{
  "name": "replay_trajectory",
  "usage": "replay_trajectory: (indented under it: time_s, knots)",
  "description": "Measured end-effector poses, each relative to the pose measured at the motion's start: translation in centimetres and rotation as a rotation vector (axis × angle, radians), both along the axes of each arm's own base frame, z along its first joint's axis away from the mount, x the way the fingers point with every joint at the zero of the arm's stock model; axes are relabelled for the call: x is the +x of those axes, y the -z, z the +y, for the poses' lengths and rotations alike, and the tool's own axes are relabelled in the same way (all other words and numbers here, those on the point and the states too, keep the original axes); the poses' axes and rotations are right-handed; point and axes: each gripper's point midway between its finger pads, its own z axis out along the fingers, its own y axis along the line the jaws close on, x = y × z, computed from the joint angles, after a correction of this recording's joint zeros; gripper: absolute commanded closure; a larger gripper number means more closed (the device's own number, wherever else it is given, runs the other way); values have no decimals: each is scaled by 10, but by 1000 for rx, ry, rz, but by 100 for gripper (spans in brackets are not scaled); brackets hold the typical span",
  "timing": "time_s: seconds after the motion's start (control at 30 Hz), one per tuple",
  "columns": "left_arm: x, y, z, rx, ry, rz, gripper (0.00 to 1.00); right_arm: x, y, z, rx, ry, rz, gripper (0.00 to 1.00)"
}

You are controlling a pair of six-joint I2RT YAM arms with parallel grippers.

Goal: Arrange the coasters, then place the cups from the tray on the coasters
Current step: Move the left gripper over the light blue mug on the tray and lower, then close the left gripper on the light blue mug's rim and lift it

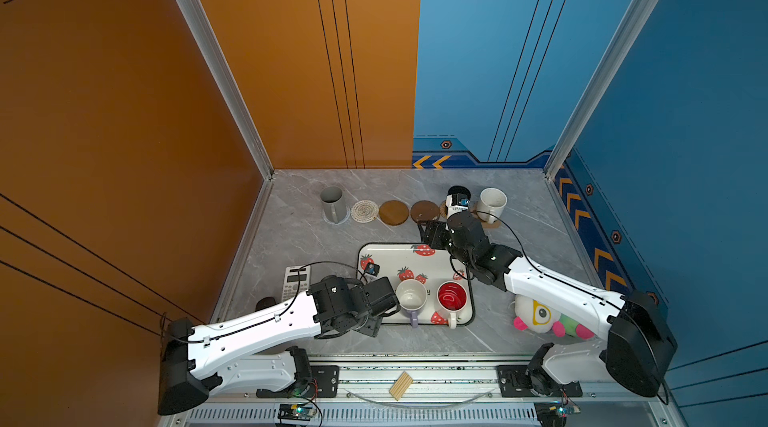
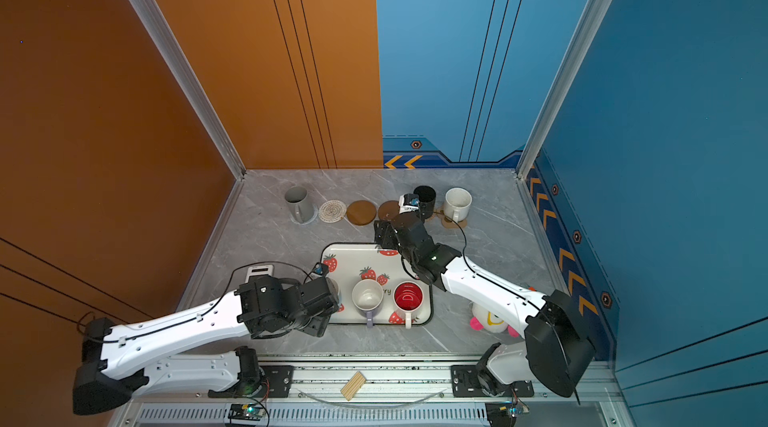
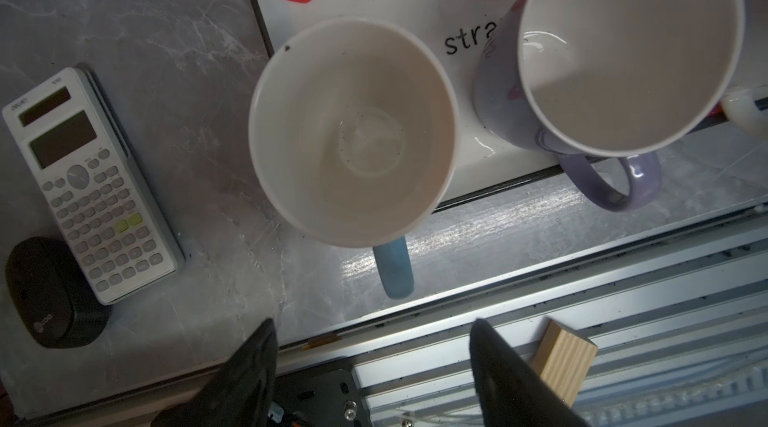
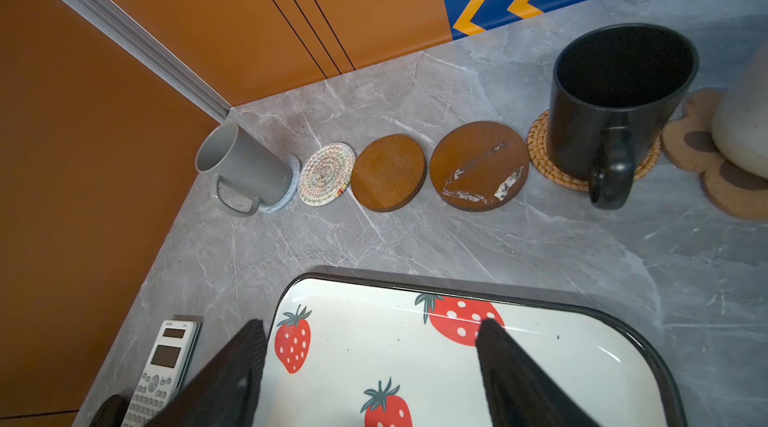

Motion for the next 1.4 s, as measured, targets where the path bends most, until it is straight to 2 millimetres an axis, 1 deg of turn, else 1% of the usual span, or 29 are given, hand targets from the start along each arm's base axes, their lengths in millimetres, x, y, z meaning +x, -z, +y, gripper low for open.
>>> replay_trajectory:
  time_s: [0.33,0.53,0.7,0.83,1.0,1.4]
  knots:
    - [7,22,2,8,-36,10,25,0,-1,0,3,1,-2,21]
    - [12,35,8,6,-76,17,29,0,-1,0,5,2,0,21]
    - [17,42,8,-12,-98,19,39,0,-1,0,8,3,1,21]
    - [19,44,4,-32,-91,18,47,0,-1,-2,7,9,0,21]
    - [22,48,0,-61,-92,23,53,1,-1,-2,6,11,-1,21]
    - [23,61,-4,-58,-94,61,66,2,-1,-4,12,20,2,21]
